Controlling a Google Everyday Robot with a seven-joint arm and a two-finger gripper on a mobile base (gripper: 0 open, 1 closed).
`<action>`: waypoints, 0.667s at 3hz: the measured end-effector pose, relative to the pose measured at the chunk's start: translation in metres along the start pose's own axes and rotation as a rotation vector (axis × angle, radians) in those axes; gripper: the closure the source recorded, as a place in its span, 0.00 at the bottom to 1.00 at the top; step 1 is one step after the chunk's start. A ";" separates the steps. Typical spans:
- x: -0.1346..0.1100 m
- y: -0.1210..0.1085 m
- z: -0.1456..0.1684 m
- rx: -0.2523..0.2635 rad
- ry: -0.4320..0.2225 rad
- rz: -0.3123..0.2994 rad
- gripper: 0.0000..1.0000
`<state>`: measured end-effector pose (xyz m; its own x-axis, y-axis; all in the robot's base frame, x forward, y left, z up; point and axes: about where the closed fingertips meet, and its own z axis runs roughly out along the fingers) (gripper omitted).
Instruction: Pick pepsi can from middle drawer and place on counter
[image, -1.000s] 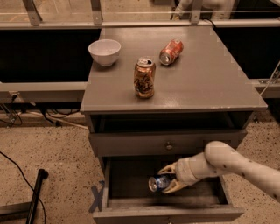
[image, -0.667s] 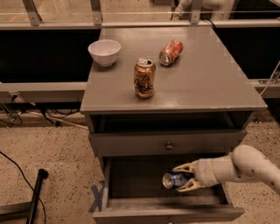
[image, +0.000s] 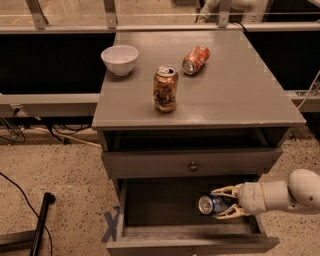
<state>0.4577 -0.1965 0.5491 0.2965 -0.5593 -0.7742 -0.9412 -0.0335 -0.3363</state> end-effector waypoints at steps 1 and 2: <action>-0.013 -0.006 -0.022 0.074 -0.113 0.017 1.00; -0.056 -0.018 -0.076 0.187 -0.278 -0.024 1.00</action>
Offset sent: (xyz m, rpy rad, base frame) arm -0.0356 -0.0712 0.1894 0.5483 -0.2566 -0.0449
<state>0.4457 -0.2276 0.6390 0.3757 -0.3121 -0.8726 -0.8948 0.1232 -0.4292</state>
